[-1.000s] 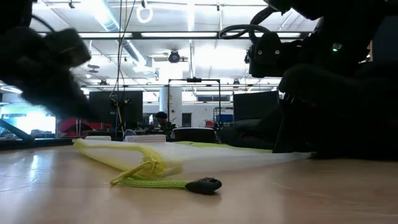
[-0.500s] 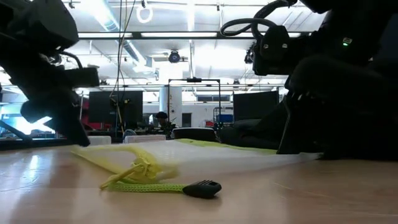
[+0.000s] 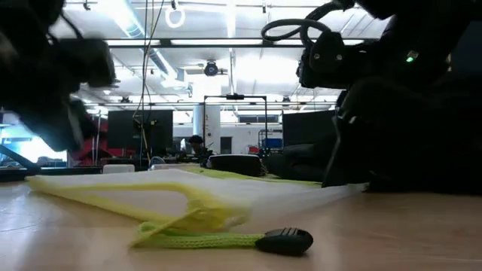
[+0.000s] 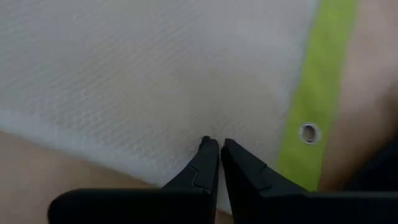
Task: Unpack backpack
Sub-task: Put the gray calculator into the white zip bag
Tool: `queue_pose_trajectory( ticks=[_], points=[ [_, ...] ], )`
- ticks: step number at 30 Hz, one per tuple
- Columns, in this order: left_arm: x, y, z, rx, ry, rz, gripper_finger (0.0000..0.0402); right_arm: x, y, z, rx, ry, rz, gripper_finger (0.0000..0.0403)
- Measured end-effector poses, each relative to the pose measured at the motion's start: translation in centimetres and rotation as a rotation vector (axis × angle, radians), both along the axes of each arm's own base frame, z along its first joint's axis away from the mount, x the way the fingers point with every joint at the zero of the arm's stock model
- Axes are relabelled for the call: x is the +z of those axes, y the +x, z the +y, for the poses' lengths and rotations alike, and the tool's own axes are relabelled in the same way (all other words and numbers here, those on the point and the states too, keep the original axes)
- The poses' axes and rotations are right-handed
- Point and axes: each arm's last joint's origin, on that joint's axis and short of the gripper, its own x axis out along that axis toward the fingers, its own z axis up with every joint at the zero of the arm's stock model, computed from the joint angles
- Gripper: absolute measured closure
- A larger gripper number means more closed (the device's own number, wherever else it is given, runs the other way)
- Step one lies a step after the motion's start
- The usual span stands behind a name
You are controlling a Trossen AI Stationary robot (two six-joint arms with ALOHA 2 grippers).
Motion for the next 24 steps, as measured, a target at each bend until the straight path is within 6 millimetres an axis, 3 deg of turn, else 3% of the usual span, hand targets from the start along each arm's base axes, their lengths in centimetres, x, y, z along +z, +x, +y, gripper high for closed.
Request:
queue_pose_trajectory(
  ticks=[2, 5, 11, 17, 24],
  points=[
    [1.2, 0.3, -0.9, -0.047, 0.102, -0.078, 0.0401, 0.0, 0.2, -0.5, -0.004, -0.032, -0.004, 0.0397],
    [2.6, 0.6, -1.3, -0.035, 0.299, -0.060, 0.0401, 0.0, 0.5, -1.0, -0.013, -0.027, 0.001, 0.0397],
    [3.5, 0.3, 0.8, 0.144, 0.629, 0.105, 0.0402, 0.0, 0.5, -1.1, 0.002, -0.005, 0.009, 0.0402],
    [2.5, 0.4, 3.5, 0.185, 0.619, 0.302, 0.0402, 0.4, 0.7, -0.2, 0.028, 0.070, 0.005, 0.0399],
    [1.0, 0.5, 4.1, 0.125, 0.560, 0.384, 0.0402, 2.7, 1.3, 3.1, 0.130, 0.103, -0.086, 0.0400]
  ],
)
